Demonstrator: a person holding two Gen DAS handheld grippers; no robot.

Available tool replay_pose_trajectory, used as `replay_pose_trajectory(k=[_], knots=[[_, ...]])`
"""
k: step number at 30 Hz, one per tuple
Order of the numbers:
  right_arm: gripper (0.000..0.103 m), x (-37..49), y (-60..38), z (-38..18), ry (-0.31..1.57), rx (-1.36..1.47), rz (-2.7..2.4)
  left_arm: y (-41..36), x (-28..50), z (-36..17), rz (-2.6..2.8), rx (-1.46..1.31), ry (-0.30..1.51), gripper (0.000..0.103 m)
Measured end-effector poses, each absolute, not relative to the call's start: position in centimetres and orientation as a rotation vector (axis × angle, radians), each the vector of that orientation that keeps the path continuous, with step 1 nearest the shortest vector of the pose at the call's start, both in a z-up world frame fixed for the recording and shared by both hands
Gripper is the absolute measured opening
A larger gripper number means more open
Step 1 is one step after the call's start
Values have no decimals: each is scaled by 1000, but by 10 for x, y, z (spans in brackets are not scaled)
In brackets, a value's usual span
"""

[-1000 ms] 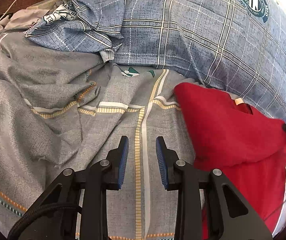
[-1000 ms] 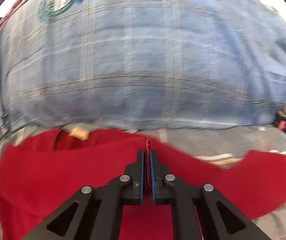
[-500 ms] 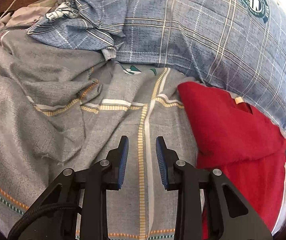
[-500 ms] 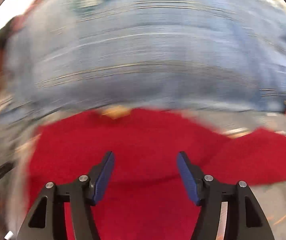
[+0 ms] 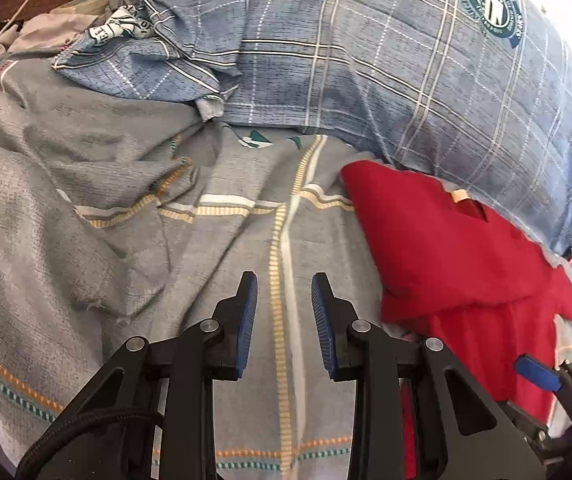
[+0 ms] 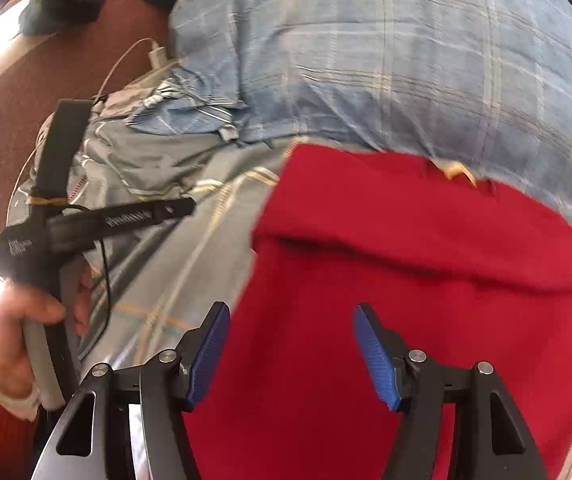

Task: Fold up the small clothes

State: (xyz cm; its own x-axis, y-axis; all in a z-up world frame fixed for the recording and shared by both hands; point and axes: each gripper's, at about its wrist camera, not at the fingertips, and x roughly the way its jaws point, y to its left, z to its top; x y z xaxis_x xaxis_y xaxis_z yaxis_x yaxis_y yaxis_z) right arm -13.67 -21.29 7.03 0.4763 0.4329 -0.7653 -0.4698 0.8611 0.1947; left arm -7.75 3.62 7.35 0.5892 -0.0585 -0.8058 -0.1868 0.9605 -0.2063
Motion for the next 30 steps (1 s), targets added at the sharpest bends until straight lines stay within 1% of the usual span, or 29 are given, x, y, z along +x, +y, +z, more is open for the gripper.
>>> replay_pose_trajectory(k=[4,9,12,17,21,22,23,24,25,27,30], knots=[[62,-141,-257,64,938,-29,452,29,-80,77,58,-285,924,28],[62,-127,-356,63,922,106,221,7,-75,80,-3,-265,917,28],[62,-115,-397,65,897,111,110,-13,-68,83,-44,-242,911,28],[62,-80,-424,73,839,172,25,-47,-51,86,-87,-195,898,28],[62,-26,-425,66,862,172,-13,-65,-35,83,-99,-173,904,28],[58,-12,-422,61,876,148,-18,-70,-29,81,-91,-162,909,28],[36,-5,-421,57,884,131,-21,-72,-25,78,-83,-155,914,28],[24,8,-416,50,915,98,-23,-75,-21,75,-74,-149,920,28],[15,13,-415,45,942,82,-22,-77,-16,69,-64,-144,932,28],[9,10,-414,46,925,67,-18,-78,-10,59,-39,-127,960,28],[9,-1,-412,54,861,-22,-49,-79,-4,43,-8,-104,989,28]])
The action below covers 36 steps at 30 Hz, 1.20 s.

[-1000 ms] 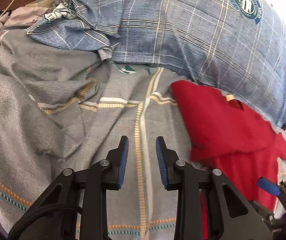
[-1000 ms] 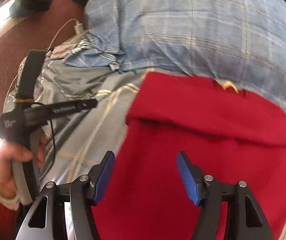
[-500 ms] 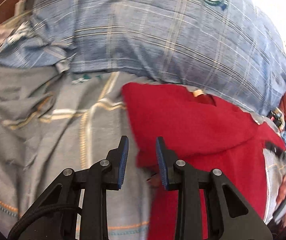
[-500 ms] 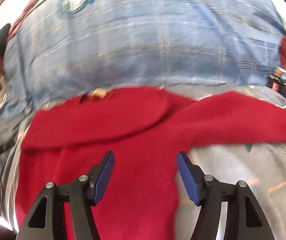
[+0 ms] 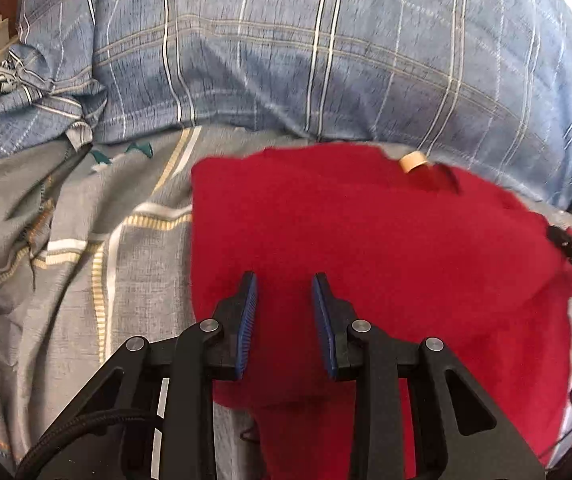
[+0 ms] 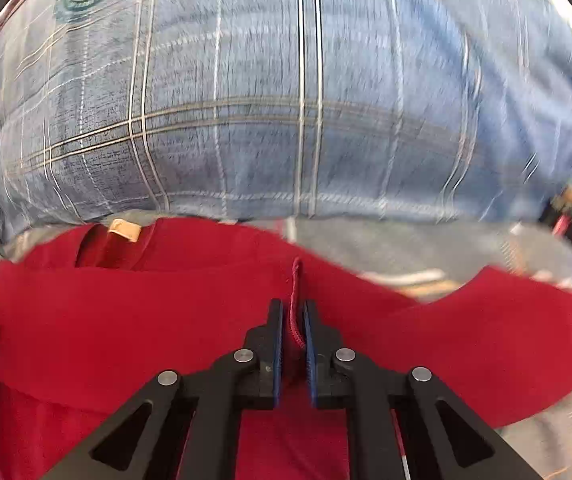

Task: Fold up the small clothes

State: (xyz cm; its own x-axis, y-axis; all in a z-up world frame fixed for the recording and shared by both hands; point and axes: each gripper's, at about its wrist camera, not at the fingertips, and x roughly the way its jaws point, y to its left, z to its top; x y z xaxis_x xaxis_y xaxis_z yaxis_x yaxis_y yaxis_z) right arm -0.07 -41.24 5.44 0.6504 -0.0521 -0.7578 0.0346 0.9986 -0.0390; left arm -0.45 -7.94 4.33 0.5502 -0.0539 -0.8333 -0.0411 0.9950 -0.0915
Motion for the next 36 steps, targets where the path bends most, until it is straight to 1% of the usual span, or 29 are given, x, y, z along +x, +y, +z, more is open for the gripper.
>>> replay_pose_trajectory(k=[2,4,9,12,13,14,16,17,18,24,25,30,31,32,33,36], knots=[[8,1,-416,49,865,-47,-80,-82,-5,41,5,-89,976,29],[8,6,-422,37,914,-15,-76,-84,-6,42,10,-70,975,29],[9,-8,-426,58,866,75,-66,-80,-7,41,10,-86,976,30],[22,-24,-416,78,811,84,-19,-82,-7,42,12,-78,976,30],[34,-25,-413,80,803,84,3,-83,-7,42,14,-75,975,30],[40,-29,-406,83,794,83,35,-83,-7,41,16,-73,975,32],[40,-36,-389,85,791,85,95,-84,-7,41,22,-62,977,38],[40,-36,-386,83,796,84,109,-84,-7,40,25,-60,978,46],[40,-35,-379,79,811,79,126,-83,-7,40,25,-61,978,50],[40,-20,-374,36,914,97,98,-83,-8,39,23,-58,979,51],[40,-20,-374,33,898,101,102,-83,-8,39,22,-60,979,51],[40,-27,-388,47,894,147,115,-80,-10,43,20,-93,973,52],[41,-33,-398,53,878,167,99,-79,-12,46,15,-112,966,52],[45,-36,-406,57,862,179,89,-79,-13,49,6,-126,959,52],[48,-45,-421,63,833,202,69,-79,-14,51,-2,-134,953,52],[48,-58,-460,69,819,233,6,-83,-17,57,-22,-144,931,52]])
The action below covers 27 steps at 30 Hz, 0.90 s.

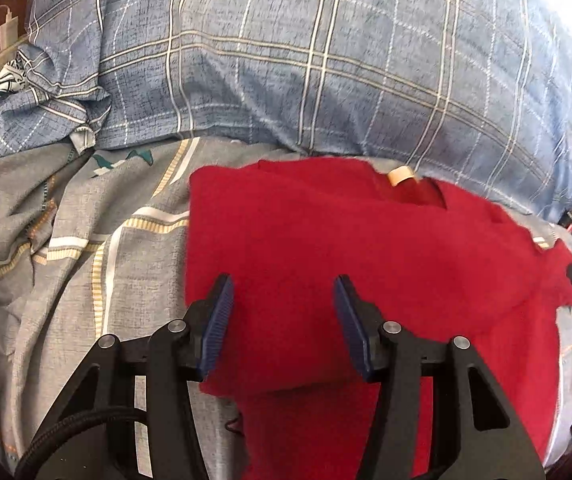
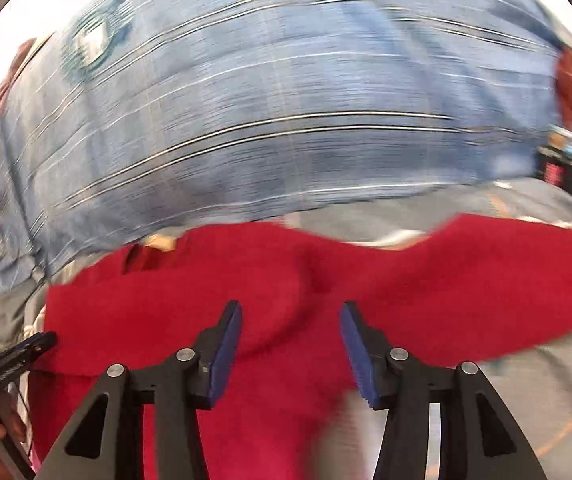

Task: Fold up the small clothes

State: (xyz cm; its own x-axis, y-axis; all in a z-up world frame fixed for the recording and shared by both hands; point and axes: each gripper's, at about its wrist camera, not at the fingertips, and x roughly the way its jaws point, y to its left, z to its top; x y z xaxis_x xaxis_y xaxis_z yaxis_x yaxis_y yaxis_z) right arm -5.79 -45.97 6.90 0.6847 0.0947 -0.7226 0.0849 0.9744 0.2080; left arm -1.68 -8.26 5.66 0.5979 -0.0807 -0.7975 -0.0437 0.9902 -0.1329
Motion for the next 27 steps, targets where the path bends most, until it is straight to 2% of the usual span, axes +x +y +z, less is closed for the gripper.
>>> replay_pose_trajectory(k=[8,14,21,23,26,27], knots=[[49,-102,-596,63,807,370,-293,-84,-17,57,-30,-148,935,52],[49,-132,-696,55,768,622,-434,-84,-16,56,-28,-146,936,52],[48,-129,-743,38,678,807,-443,-85,-16,54,-26,-139,938,52],[24,-119,-744,41,680,783,-445,-85,-17,53,-24,-141,939,52],[13,-111,-738,55,675,728,-445,-82,-18,55,-23,-155,931,52],[12,-114,-733,61,655,715,-426,-81,-19,57,-22,-161,927,52]])
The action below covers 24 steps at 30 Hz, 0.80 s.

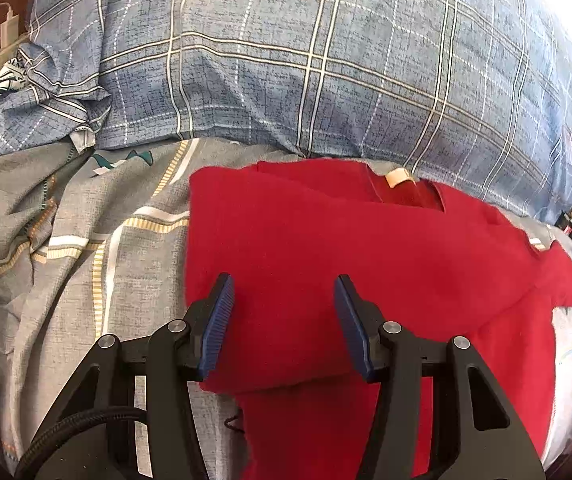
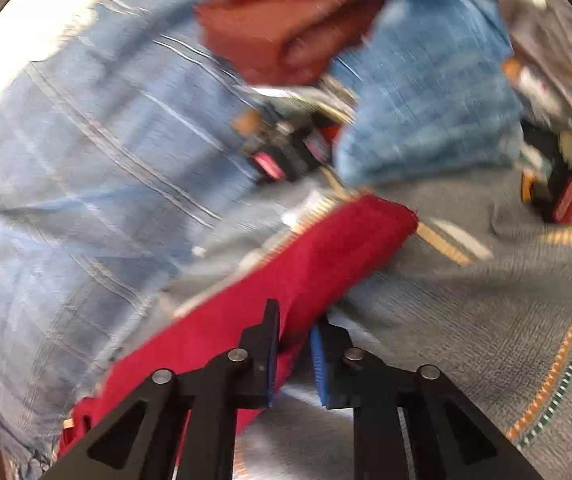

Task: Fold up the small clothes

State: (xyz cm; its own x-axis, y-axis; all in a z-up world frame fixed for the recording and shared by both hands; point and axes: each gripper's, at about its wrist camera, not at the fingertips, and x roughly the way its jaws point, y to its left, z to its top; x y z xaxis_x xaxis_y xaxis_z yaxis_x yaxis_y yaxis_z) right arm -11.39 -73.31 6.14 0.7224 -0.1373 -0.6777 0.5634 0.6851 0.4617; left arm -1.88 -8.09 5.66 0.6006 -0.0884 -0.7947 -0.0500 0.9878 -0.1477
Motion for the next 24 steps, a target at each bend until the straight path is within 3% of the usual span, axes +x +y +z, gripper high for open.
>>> replay_pose_trajectory(k=[4,10,14,15,16,17,18,24], knots=[[5,-116,-696,104,588,621,-299,-73,-21,64,-28,-205,910,52],[5,-91,-608,163,547,474,-44,-63,-26,76,-30,-225,877,52],[7,-93,-591,171,553,461,-43,-57,-28,82,-26,-235,861,52],[11,-95,-596,167,564,476,-61,-56,-28,83,-28,-239,862,52],[30,-100,-606,161,582,490,-98,-56,-28,83,-32,-243,864,52],[61,-107,-617,152,596,498,-135,-56,-28,83,-35,-244,867,52],[71,-113,-627,142,608,509,-175,-57,-29,83,-38,-244,869,52],[71,-138,-698,76,720,641,-371,-67,-27,77,-46,-217,885,52]])
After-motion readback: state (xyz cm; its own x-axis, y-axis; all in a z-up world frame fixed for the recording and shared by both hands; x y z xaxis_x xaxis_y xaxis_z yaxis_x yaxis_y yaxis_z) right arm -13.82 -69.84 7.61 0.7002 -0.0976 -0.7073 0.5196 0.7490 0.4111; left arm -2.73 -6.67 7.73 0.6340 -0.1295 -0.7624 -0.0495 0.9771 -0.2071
